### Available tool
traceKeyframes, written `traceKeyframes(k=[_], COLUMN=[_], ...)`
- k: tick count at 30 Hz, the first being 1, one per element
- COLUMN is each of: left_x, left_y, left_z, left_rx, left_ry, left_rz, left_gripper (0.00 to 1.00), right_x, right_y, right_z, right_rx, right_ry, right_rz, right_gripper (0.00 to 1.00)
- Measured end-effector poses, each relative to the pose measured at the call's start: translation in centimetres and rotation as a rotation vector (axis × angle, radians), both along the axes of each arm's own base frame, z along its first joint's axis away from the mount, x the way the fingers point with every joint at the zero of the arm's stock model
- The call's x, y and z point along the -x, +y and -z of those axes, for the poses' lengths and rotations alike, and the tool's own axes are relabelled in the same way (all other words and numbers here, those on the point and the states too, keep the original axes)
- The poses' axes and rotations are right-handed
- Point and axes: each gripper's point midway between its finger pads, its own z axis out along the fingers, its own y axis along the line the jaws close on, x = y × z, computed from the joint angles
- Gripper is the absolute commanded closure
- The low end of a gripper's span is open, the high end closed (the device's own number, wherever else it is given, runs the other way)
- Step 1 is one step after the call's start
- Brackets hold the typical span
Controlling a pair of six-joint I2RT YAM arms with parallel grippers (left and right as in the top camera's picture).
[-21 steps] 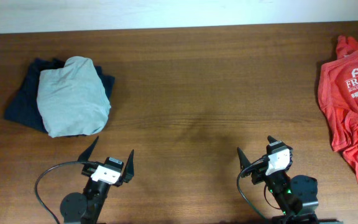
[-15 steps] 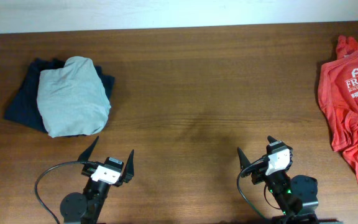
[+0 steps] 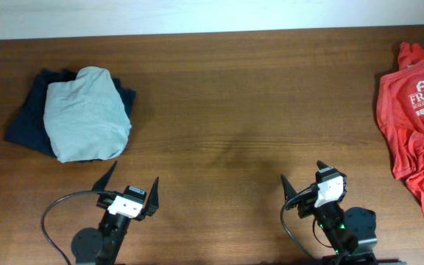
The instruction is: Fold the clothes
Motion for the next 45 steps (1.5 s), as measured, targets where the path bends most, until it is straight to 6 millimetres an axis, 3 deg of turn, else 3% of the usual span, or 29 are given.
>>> traceKeyframes(k=[34, 45], left_x=[0.0, 0.8], left_y=[0.0, -2.1], left_z=[0.0, 0.0], left_rx=[0.000, 0.047], left_ry=[-0.001, 0.018], left_rz=[0.000, 0.130], left_gripper=[0.01, 0.01], right_x=[0.0, 0.1], right_y=[0.0, 0.5], right_z=[0.0, -0.2], right_rx=[0.000, -0.010], right_ry=[0.000, -0.008], right_rz=[0.001, -0.027], right_gripper=[0.02, 0.01])
